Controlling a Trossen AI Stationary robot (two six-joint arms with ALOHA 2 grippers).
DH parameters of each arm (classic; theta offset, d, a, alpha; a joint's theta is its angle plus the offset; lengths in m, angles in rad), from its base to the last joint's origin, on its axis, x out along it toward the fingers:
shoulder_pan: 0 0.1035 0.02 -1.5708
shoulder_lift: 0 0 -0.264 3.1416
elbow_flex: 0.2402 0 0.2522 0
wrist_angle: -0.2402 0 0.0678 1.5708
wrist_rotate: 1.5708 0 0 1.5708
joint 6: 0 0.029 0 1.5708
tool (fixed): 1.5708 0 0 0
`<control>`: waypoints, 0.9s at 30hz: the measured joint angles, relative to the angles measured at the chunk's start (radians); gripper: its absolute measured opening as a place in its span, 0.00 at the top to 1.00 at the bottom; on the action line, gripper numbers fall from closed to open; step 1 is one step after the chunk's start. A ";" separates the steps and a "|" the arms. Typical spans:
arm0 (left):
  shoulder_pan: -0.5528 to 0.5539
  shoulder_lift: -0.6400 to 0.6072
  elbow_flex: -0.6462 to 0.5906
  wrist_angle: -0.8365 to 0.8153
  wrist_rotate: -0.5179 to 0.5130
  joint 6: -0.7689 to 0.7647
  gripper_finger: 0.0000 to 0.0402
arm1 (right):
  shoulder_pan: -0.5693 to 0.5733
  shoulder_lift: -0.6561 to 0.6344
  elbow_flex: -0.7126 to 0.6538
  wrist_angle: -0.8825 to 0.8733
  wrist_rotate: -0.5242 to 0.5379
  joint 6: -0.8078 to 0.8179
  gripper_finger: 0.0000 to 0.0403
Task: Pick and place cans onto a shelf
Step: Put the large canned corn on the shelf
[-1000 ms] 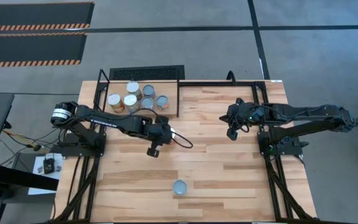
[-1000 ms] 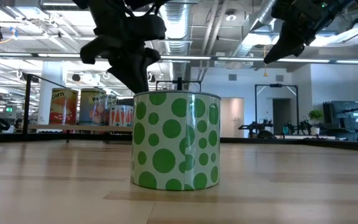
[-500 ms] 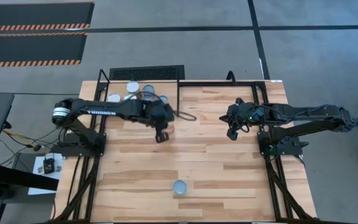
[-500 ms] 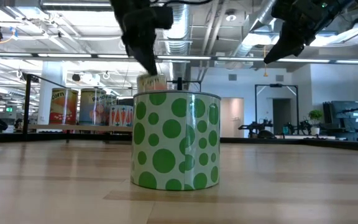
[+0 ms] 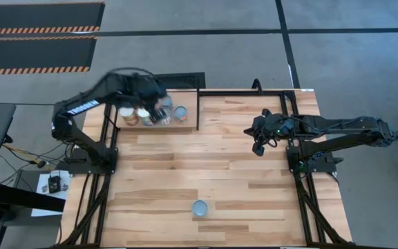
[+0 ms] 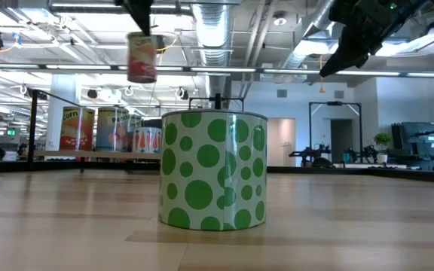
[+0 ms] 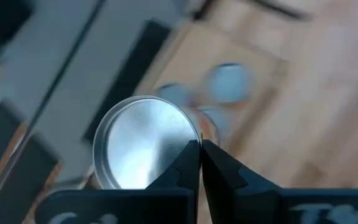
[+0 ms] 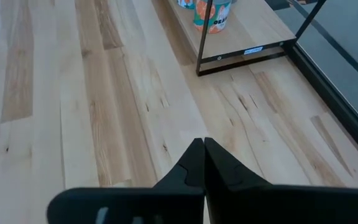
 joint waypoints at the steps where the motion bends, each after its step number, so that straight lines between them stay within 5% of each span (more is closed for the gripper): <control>1: 0.030 -0.013 0.003 -0.020 -0.011 -0.015 1.00 | 0.000 0.000 0.000 0.000 0.000 0.000 0.97; 7: 0.265 -0.069 -0.058 -0.018 -0.009 -0.037 1.00 | 0.000 0.000 0.000 0.001 0.000 0.000 0.97; 14: 0.549 -0.118 -0.333 0.111 0.091 -0.044 1.00 | 0.000 0.000 0.000 0.002 0.000 -0.003 0.97; 19: 0.621 -0.128 -0.460 0.246 0.164 -0.059 1.00 | 0.000 0.000 0.000 0.003 0.007 -0.002 0.97; 27: 0.628 -0.122 -0.463 0.310 0.159 -0.054 1.00 | 0.000 0.000 0.000 0.002 0.008 -0.003 0.97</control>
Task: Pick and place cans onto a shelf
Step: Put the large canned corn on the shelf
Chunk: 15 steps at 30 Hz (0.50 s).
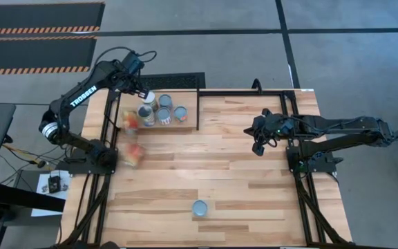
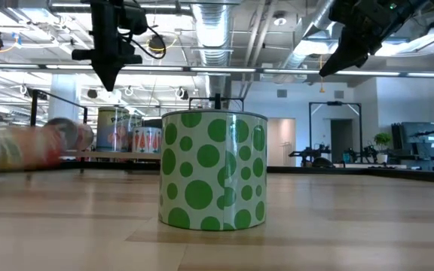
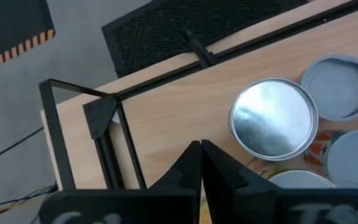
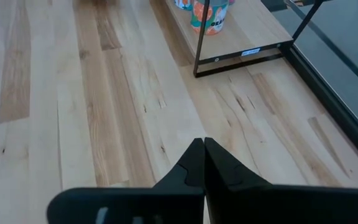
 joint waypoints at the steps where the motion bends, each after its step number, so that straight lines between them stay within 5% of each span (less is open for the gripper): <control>1: 0.000 0.000 0.000 0.002 -0.001 0.001 1.00 | 0.000 0.000 0.000 0.000 0.000 -0.004 0.97; 8: -0.021 -0.013 0.000 -0.004 0.044 0.013 1.00 | 0.000 0.000 0.000 0.000 0.001 -0.013 0.97; 15: -0.178 -0.129 0.000 -0.008 0.072 -0.067 1.00 | 0.000 0.000 0.000 0.000 0.003 -0.013 0.97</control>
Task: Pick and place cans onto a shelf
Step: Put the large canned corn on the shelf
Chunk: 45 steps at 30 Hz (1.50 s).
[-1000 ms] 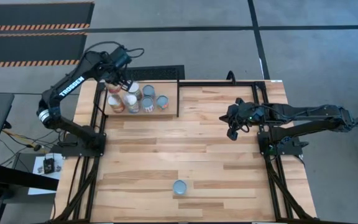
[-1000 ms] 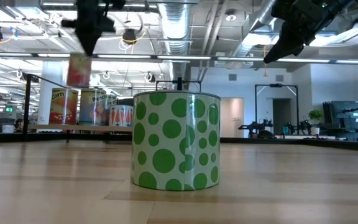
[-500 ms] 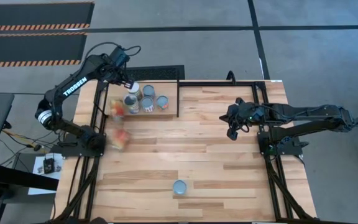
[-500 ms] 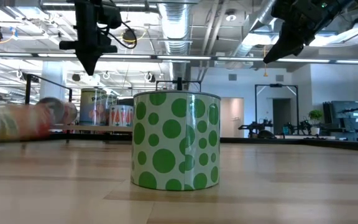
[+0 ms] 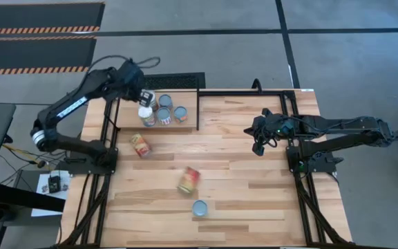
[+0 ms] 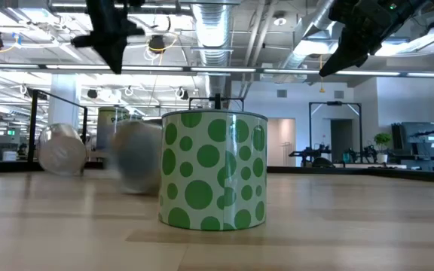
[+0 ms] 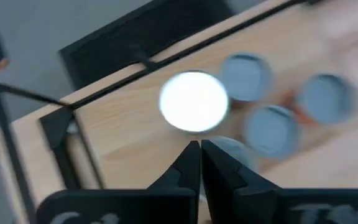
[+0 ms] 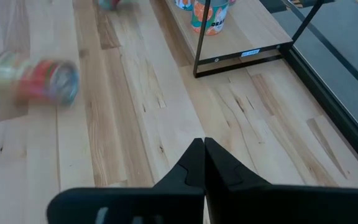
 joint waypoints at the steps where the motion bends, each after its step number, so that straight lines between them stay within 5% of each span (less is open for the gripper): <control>1: -0.040 -0.019 0.000 0.000 0.003 -0.019 1.00 | 0.000 0.000 0.000 0.000 0.000 0.000 0.97; 8: -0.389 -0.090 0.000 0.015 -0.012 -0.222 1.00 | -0.001 0.000 0.000 -0.026 -0.106 0.089 0.97; 13: -0.614 -0.077 -0.004 0.060 -0.127 -0.425 1.00 | 0.064 0.000 0.000 -0.197 -0.371 0.568 0.92; 20: -0.788 -0.062 -0.130 0.212 -0.158 -0.574 1.00 | 0.597 0.004 0.000 -0.309 -0.479 1.314 0.70; 27: -0.797 -0.058 -0.239 0.371 -0.146 -0.497 1.00 | 1.019 0.056 0.000 -0.255 -0.258 1.812 0.74; 36: -0.794 -0.059 -0.245 0.430 -0.131 -0.294 1.00 | 1.119 0.130 0.000 -0.176 -0.228 1.759 0.82; 45: -0.846 -0.059 -0.247 0.427 -0.133 -0.357 1.00 | 1.033 0.132 0.000 -0.187 -0.252 1.618 0.70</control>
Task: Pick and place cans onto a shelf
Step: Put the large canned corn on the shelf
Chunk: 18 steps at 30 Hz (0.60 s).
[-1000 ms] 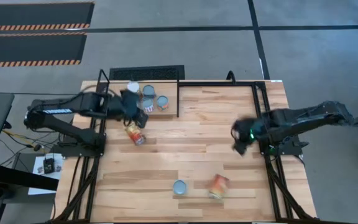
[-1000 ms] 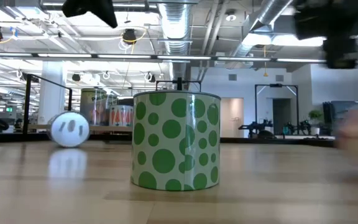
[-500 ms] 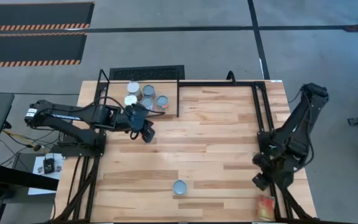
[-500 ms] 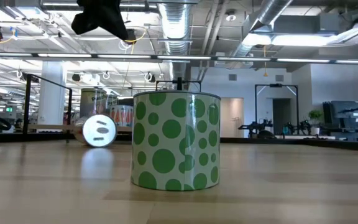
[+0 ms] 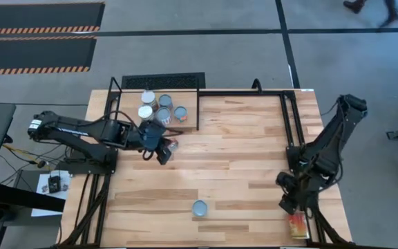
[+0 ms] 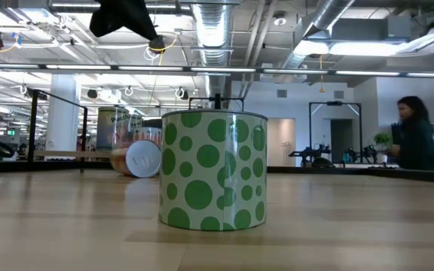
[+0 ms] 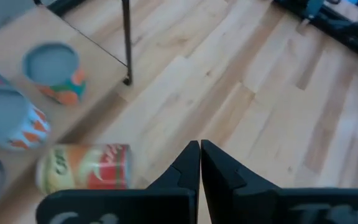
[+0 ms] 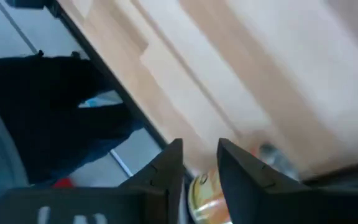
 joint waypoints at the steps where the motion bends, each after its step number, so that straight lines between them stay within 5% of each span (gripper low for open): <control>1: -0.005 0.000 -0.008 0.011 0.006 -0.040 1.00 | -0.020 0.000 0.000 -0.007 0.002 -0.028 0.68; 9: -0.023 0.000 -0.148 0.098 0.059 -0.486 0.97 | -0.257 -0.021 0.000 -0.027 0.060 -0.355 0.70; 18: 0.009 0.032 -0.277 0.104 -0.114 -0.986 0.65 | -0.557 -0.093 0.000 -0.027 0.080 -0.808 0.96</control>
